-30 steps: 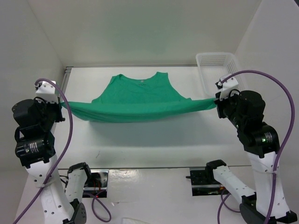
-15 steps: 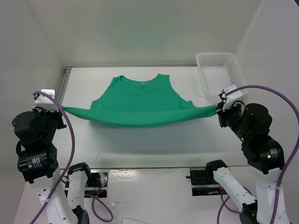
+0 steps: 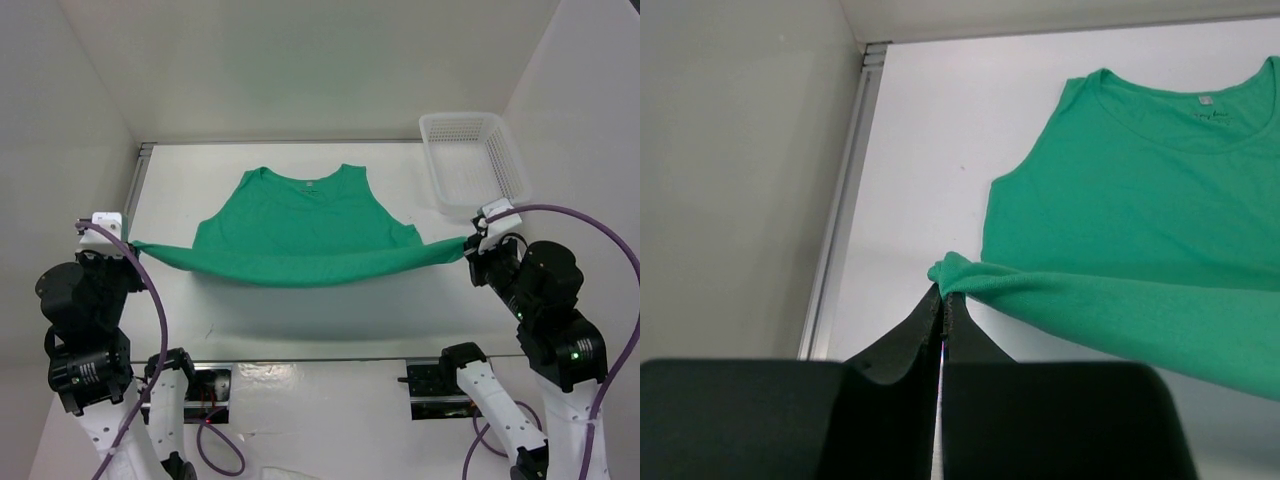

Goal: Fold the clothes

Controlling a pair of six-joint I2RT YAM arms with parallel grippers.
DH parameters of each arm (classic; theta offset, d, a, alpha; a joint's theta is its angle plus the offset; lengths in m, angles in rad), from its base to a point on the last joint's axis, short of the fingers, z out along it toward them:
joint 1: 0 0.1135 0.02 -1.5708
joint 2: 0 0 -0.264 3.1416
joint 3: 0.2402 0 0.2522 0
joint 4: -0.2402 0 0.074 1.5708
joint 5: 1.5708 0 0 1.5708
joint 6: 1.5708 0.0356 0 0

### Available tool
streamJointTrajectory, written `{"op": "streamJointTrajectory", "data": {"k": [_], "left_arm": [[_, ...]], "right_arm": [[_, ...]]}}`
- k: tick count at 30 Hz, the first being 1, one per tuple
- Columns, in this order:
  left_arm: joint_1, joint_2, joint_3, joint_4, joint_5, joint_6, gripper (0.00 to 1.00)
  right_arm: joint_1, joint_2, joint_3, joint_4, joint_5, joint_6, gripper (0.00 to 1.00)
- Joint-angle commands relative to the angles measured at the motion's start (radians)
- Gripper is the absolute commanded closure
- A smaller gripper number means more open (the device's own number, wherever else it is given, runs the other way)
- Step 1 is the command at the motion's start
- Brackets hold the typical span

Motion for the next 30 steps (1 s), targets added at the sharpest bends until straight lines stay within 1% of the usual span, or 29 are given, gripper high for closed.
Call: {"op": "streamJointTrajectory", "data": {"k": [1, 5, 11, 17, 24, 26, 30], "left_arm": [[0.008, 0.004, -0.023, 0.033, -0.005, -0.023, 1.00], [0.008, 0.036, -0.023, 0.033, -0.016, -0.023, 1.00], [0.008, 0.036, -0.003, 0.033, -0.034, -0.012, 1.00], [0.008, -0.020, -0.070, 0.062, 0.010, -0.021, 1.00], [0.008, -0.011, -0.101, 0.073, 0.029, -0.007, 1.00], [0.008, 0.024, -0.092, 0.073, 0.029, -0.018, 1.00], [0.008, 0.097, -0.006, 0.051, 0.041, -0.029, 1.00]], "right_arm": [[-0.013, 0.004, -0.044, 0.047, 0.000, 0.018, 1.00], [-0.013, 0.025, -0.058, 0.047, -0.009, 0.027, 1.00], [-0.022, 0.035, -0.035, 0.047, -0.018, 0.027, 1.00], [-0.053, 0.001, -0.075, 0.085, -0.029, 0.038, 1.00], [-0.062, 0.048, -0.054, 0.107, -0.056, 0.058, 1.00], [-0.062, 0.061, -0.044, 0.107, -0.067, 0.058, 1.00], [-0.062, 0.099, -0.026, 0.116, -0.087, 0.046, 1.00]]}}
